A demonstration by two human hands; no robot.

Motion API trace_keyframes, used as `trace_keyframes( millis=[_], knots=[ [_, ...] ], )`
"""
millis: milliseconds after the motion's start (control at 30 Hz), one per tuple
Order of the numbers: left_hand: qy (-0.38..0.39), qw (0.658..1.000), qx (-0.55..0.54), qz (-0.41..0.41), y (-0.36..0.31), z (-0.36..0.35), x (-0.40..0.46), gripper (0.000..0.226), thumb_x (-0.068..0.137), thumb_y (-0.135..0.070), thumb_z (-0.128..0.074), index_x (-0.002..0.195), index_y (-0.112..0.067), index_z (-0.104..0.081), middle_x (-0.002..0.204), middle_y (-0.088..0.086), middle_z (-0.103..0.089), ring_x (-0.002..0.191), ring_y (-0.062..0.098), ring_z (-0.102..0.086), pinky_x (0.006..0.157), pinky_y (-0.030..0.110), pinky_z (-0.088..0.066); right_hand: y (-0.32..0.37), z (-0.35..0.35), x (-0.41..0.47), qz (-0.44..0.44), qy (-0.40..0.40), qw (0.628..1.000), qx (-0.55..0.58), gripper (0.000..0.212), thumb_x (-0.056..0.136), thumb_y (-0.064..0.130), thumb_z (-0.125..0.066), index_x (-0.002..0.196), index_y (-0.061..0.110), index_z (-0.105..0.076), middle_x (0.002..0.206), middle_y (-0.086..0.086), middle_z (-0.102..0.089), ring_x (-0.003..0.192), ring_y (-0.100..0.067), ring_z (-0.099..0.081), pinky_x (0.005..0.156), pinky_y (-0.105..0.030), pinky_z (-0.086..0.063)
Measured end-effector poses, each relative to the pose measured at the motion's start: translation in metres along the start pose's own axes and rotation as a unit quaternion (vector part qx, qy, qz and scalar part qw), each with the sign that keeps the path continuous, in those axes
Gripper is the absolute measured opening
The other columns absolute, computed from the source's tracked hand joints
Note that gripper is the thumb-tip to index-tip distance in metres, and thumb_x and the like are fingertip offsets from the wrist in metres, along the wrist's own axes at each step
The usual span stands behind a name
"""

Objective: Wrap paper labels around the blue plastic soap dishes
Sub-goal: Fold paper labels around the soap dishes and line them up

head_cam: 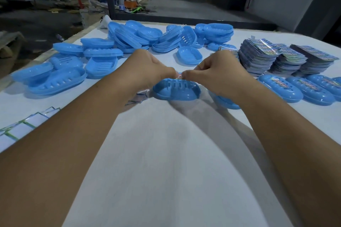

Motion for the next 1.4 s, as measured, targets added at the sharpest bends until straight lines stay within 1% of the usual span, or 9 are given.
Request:
trace_keyframes(
  millis=[167, 300, 433, 667, 800, 967, 1133, 1233, 1400],
  knots=[
    [0.006, 0.998, 0.059, 0.001, 0.001, 0.001, 0.000, 0.026, 0.067, -0.047, -0.087, 0.073, -0.023, -0.080, 0.078, -0.005, -0.073, 0.066, 0.007, -0.058, 0.032, 0.014, -0.036, 0.001, -0.003, 0.002, 0.012, 0.017, 0.999, -0.033, 0.043, 0.074, 0.053, -0.080, 0.074, 0.010, -0.078, 0.053, -0.007, -0.052, 0.045, -0.011, -0.033, 0.051, -0.028, -0.035],
    [0.010, 0.996, 0.087, 0.004, 0.003, 0.000, 0.001, 0.029, 0.064, -0.048, -0.085, 0.074, -0.022, -0.080, 0.074, -0.001, -0.072, 0.060, 0.011, -0.056, 0.030, 0.012, -0.033, 0.001, -0.005, 0.002, 0.007, 0.027, 0.999, -0.041, 0.038, 0.076, 0.050, -0.079, 0.069, 0.012, -0.077, 0.041, 0.005, -0.045, 0.038, -0.010, -0.035, 0.048, -0.027, -0.035],
    [0.017, 0.994, 0.104, 0.005, 0.004, -0.001, 0.002, 0.031, 0.064, -0.048, -0.085, 0.075, -0.019, -0.080, 0.073, 0.002, -0.070, 0.056, 0.016, -0.054, 0.032, 0.017, -0.040, 0.001, -0.007, 0.002, 0.004, 0.035, 0.998, -0.049, 0.038, 0.076, 0.049, -0.078, 0.070, 0.012, -0.078, 0.048, 0.000, -0.050, 0.038, -0.010, -0.036, 0.049, -0.029, -0.037],
    [0.021, 0.994, 0.107, 0.009, 0.006, -0.002, 0.003, 0.032, 0.063, -0.048, -0.085, 0.075, -0.019, -0.080, 0.073, 0.004, -0.070, 0.056, 0.016, -0.053, 0.034, 0.018, -0.042, -0.001, -0.009, 0.003, 0.001, 0.035, 0.997, -0.063, 0.038, 0.074, 0.051, -0.078, 0.069, 0.013, -0.078, 0.046, 0.001, -0.051, 0.037, -0.011, -0.035, 0.050, -0.029, -0.039],
    [0.021, 0.993, 0.113, 0.007, 0.006, -0.002, 0.004, 0.032, 0.063, -0.048, -0.085, 0.076, -0.019, -0.080, 0.080, 0.007, -0.074, 0.058, 0.017, -0.054, 0.037, 0.021, -0.045, -0.001, -0.009, 0.003, 0.005, 0.035, 0.997, -0.064, 0.039, 0.074, 0.054, -0.079, 0.068, 0.015, -0.077, 0.049, -0.001, -0.055, 0.043, -0.012, -0.040, 0.050, -0.029, -0.040],
    [0.014, 0.991, 0.136, -0.003, 0.005, -0.001, 0.004, 0.036, 0.062, -0.051, -0.084, 0.077, -0.018, -0.080, 0.074, 0.004, -0.072, 0.054, 0.015, -0.055, 0.035, 0.020, -0.044, -0.001, -0.010, 0.004, 0.004, 0.033, 0.997, -0.071, 0.038, 0.075, 0.054, -0.079, 0.064, 0.017, -0.077, 0.049, 0.000, -0.058, 0.047, -0.014, -0.045, 0.051, -0.029, -0.040],
    [-0.002, 0.986, 0.165, -0.033, 0.000, -0.002, 0.003, 0.042, 0.067, -0.049, -0.079, 0.087, -0.011, -0.080, 0.081, 0.010, -0.075, 0.055, 0.016, -0.053, 0.055, 0.030, -0.049, 0.000, -0.011, 0.003, 0.006, 0.026, 0.996, -0.082, 0.039, 0.074, 0.054, -0.078, 0.063, 0.017, -0.076, 0.056, -0.006, -0.065, 0.051, -0.015, -0.049, 0.052, -0.031, -0.043],
    [-0.023, 0.975, 0.216, -0.049, -0.003, -0.004, 0.003, 0.040, 0.069, -0.053, -0.073, 0.085, -0.017, -0.077, 0.074, 0.005, -0.073, 0.069, 0.017, -0.065, 0.067, 0.037, -0.057, 0.002, -0.012, 0.003, 0.001, 0.011, 0.994, -0.106, 0.044, 0.074, 0.057, -0.075, 0.060, 0.016, -0.073, 0.050, -0.003, -0.058, 0.054, -0.017, -0.053, 0.051, -0.029, -0.040],
    [-0.047, 0.957, 0.278, -0.073, -0.009, -0.005, 0.000, 0.038, 0.072, -0.060, -0.068, 0.076, -0.023, -0.073, 0.075, -0.005, -0.071, 0.078, 0.017, -0.065, 0.070, 0.035, -0.056, 0.002, -0.014, 0.003, -0.006, -0.007, 0.990, -0.139, 0.048, 0.075, 0.060, -0.071, 0.053, 0.018, -0.062, 0.056, 0.002, -0.057, 0.063, -0.020, -0.058, 0.052, -0.028, -0.033]
  ],
)
Point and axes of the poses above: each hand's wrist, its own x-axis towards the middle knuckle, its own z-axis out of the back of the hand, y = z × x, the point moved 5 cm from there along x, towards the middle knuckle
